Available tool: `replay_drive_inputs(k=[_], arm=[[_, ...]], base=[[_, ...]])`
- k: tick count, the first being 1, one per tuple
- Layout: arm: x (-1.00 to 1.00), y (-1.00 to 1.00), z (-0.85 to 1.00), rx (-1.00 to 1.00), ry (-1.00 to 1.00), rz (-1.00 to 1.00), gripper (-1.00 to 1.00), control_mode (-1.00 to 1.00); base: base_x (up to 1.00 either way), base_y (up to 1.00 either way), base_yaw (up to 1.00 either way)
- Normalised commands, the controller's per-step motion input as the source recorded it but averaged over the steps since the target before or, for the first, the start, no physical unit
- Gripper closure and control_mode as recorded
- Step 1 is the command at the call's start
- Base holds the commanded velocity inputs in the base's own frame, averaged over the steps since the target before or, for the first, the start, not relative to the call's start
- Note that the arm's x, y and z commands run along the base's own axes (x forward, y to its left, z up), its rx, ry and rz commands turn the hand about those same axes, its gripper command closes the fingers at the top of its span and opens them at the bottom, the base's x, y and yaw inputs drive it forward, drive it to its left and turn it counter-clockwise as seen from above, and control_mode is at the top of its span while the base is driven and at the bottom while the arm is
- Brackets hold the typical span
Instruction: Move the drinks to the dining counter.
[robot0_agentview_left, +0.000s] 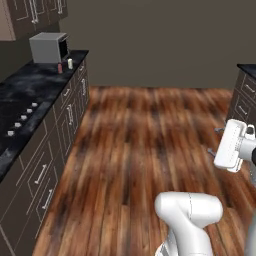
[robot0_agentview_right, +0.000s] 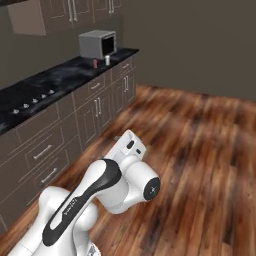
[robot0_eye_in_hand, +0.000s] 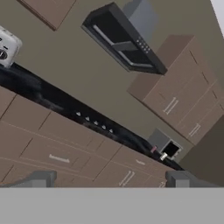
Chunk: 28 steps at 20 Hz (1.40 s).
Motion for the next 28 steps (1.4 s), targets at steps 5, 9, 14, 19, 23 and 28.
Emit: replay_drive_inputs(k=[5, 9, 14, 19, 23, 28], arm=[[0.0, 0.0, 0.0, 0.0, 0.0, 0.0, -1.0, 1.0], [0.0, 0.0, 0.0, 0.0, 0.0, 0.0, -1.0, 1.0], [0.0, 0.0, 0.0, 0.0, 0.0, 0.0, -1.0, 1.0], [0.0, 0.0, 0.0, 0.0, 0.0, 0.0, -1.0, 1.0], [0.0, 0.0, 0.0, 0.0, 0.0, 0.0, -1.0, 1.0], [0.0, 0.0, 0.0, 0.0, 0.0, 0.0, -1.0, 1.0]], base=[[1.0, 0.11, 0.05], [1.0, 0.11, 0.07], [0.94, 0.12, 0.09], [0.87, 0.13, 0.11], [0.83, 0.16, 0.12], [0.79, 0.16, 0.14]])
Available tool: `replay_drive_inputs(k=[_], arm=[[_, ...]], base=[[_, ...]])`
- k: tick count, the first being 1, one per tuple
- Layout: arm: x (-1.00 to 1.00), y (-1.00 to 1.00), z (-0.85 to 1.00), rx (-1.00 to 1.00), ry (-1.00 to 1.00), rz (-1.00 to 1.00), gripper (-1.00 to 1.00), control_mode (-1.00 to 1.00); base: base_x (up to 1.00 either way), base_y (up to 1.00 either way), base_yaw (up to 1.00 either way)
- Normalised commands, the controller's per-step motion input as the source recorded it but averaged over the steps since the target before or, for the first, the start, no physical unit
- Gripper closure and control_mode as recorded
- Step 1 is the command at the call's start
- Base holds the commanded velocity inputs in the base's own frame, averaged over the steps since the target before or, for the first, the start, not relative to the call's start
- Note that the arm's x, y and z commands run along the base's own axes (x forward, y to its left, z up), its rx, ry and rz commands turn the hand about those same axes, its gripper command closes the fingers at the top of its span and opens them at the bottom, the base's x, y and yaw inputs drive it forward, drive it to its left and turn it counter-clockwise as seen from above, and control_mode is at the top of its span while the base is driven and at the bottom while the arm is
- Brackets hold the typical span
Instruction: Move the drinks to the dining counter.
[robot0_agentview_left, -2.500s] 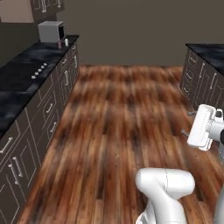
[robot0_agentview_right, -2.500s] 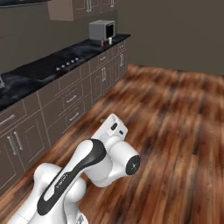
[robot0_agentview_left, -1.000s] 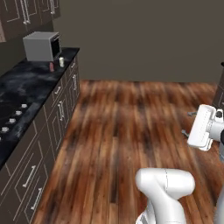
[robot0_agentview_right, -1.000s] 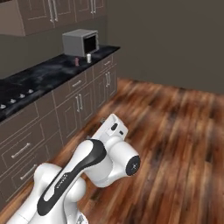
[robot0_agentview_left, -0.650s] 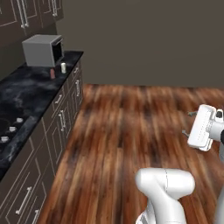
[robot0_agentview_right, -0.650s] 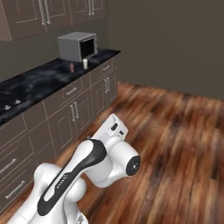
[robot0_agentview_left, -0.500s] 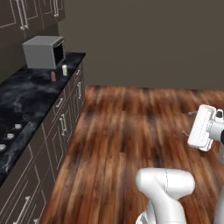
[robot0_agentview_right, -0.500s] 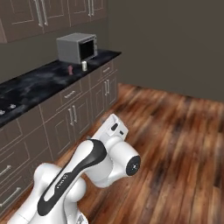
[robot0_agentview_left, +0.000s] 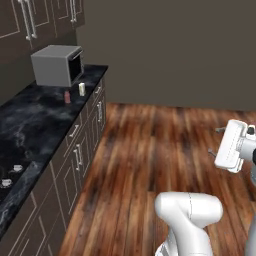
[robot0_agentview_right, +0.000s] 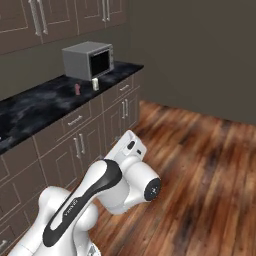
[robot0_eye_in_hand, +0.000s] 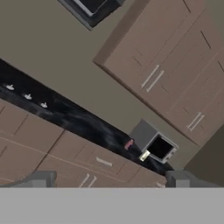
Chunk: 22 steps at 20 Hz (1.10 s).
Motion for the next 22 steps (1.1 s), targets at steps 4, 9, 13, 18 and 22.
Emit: replay_drive_inputs(k=[4, 9, 13, 18, 22], arm=[[0.0, 0.0, 0.0, 0.0, 0.0, 0.0, -1.0, 1.0], [0.0, 0.0, 0.0, 0.0, 0.0, 0.0, -1.0, 1.0], [0.0, 0.0, 0.0, 0.0, 0.0, 0.0, -1.0, 1.0], [0.0, 0.0, 0.0, 0.0, 0.0, 0.0, -1.0, 1.0], [0.0, 0.0, 0.0, 0.0, 0.0, 0.0, -1.0, 1.0]], base=[[0.77, 0.15, 0.16], [0.77, 0.14, 0.17], [0.73, 0.08, 0.19], [0.65, 0.08, 0.22], [0.62, 0.06, 0.24]])
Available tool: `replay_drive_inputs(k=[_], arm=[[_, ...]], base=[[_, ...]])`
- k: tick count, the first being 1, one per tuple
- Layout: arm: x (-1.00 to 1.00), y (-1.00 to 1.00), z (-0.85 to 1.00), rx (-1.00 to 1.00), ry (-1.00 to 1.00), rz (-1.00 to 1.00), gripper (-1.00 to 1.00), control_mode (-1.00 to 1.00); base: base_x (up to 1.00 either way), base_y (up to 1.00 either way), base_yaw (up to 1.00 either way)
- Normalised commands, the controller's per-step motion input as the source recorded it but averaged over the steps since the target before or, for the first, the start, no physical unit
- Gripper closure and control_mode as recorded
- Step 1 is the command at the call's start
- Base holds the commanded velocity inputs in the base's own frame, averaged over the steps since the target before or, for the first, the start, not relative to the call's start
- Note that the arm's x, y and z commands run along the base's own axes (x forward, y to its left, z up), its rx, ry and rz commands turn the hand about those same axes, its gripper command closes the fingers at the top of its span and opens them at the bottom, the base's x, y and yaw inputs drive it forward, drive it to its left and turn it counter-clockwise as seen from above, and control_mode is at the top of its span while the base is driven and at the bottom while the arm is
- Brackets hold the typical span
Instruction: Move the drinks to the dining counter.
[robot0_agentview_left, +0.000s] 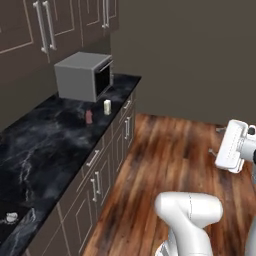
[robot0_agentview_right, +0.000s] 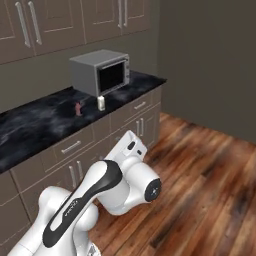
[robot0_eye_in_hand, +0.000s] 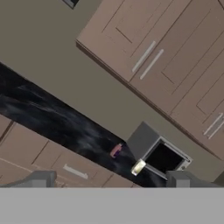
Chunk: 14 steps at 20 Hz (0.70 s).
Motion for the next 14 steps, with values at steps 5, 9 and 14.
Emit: replay_drive_inputs(k=[5, 9, 14], arm=[[0.0, 0.0, 0.0, 0.0, 0.0, 0.0, -1.0, 1.0], [0.0, 0.0, 0.0, 0.0, 0.0, 0.0, -1.0, 1.0], [0.0, 0.0, 0.0, 0.0, 0.0, 0.0, -1.0, 1.0]], base=[[0.65, 0.0, 0.27], [0.68, 0.0, 0.31], [0.78, 0.0, 0.35]])
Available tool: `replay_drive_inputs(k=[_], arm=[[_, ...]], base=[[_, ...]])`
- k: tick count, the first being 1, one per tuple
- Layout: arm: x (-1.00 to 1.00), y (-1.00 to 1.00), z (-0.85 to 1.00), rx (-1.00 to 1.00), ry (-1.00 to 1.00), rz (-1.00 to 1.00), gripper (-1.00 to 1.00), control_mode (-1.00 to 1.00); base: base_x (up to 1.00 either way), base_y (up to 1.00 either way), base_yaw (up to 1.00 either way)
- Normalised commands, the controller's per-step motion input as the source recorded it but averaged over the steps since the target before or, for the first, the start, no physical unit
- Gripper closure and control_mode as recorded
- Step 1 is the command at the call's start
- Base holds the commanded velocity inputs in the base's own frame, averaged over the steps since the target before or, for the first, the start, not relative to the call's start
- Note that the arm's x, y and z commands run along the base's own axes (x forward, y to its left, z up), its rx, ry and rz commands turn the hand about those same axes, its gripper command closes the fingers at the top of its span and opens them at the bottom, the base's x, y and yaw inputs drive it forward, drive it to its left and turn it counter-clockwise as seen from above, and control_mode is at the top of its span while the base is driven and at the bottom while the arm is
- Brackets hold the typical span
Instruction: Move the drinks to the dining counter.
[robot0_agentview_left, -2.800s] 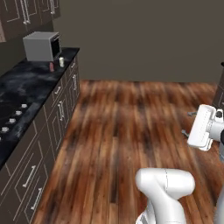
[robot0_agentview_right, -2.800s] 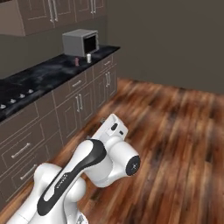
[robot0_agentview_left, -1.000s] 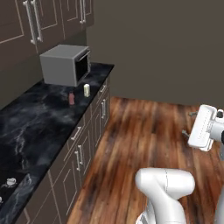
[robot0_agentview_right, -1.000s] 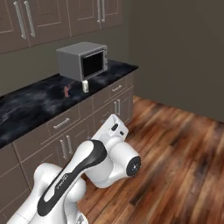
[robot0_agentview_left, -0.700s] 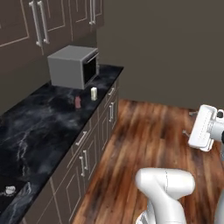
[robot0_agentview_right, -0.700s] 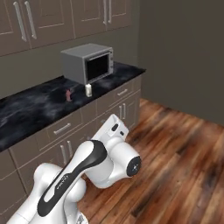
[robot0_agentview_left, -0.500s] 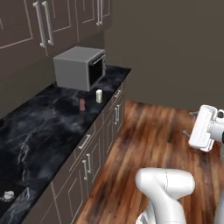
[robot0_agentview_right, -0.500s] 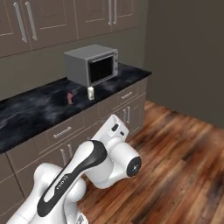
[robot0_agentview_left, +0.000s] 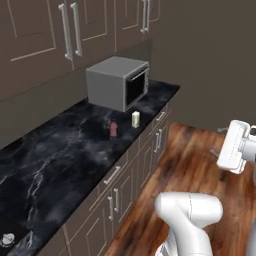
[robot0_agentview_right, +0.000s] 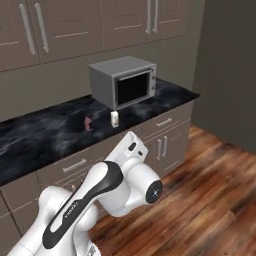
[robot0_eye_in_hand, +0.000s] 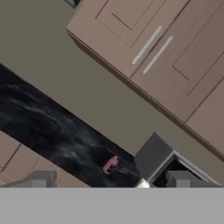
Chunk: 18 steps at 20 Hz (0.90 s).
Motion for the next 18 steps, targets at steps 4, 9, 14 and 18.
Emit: replay_drive_inputs(k=[4, 9, 14, 18], arm=[[0.0, 0.0, 0.0, 0.0, 0.0, 0.0, -1.0, 1.0], [0.0, 0.0, 0.0, 0.0, 0.0, 0.0, -1.0, 1.0], [0.0, 0.0, 0.0, 0.0, 0.0, 0.0, -1.0, 1.0], [0.0, 0.0, 0.0, 0.0, 0.0, 0.0, -1.0, 1.0]], base=[[0.78, 0.0, 0.39], [0.73, 0.0, 0.39], [0.68, 0.0, 0.39], [0.64, 0.0, 0.38]])
